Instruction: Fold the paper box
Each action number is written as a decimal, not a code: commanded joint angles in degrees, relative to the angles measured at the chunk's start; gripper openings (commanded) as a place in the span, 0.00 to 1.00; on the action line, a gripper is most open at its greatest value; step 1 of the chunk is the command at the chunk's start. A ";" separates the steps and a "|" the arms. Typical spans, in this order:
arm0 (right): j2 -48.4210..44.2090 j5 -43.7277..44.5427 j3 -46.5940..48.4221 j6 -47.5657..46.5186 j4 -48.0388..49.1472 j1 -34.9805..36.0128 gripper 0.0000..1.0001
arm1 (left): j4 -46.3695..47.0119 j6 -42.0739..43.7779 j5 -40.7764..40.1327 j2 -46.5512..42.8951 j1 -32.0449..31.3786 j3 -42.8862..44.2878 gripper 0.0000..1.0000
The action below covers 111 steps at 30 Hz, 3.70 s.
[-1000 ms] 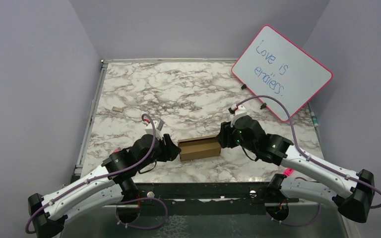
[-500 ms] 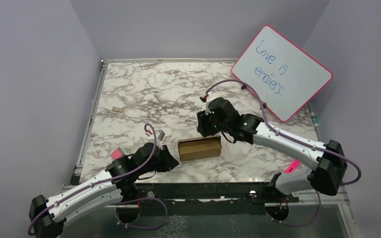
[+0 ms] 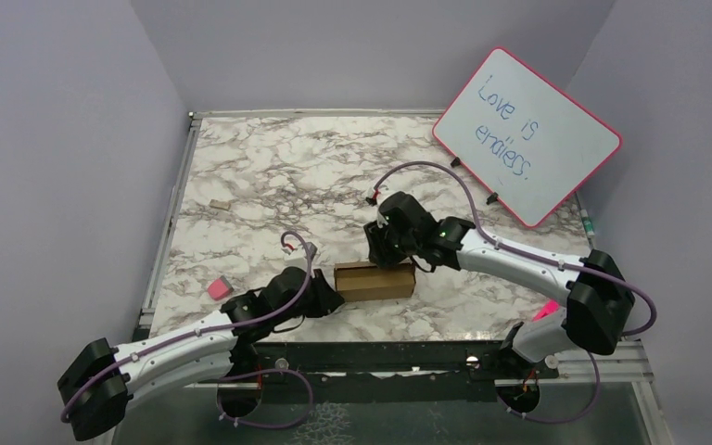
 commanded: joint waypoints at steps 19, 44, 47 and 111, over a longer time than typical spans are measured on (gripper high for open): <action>-8.79 5.21 -7.58 11.66 7.84 -0.06 0.44 | 18.18 7.22 -4.93 9.75 13.09 0.54 0.20; -0.49 -7.73 -9.16 15.32 25.21 0.38 0.31 | 20.34 -0.64 8.18 7.98 12.97 -3.11 0.09; 0.16 -8.35 -10.21 15.29 26.14 0.96 0.29 | 22.47 -1.04 7.82 9.23 13.00 -3.28 0.08; -10.07 -10.99 -16.94 10.03 19.87 8.86 0.36 | 9.00 4.28 16.64 -0.98 16.40 -3.59 0.24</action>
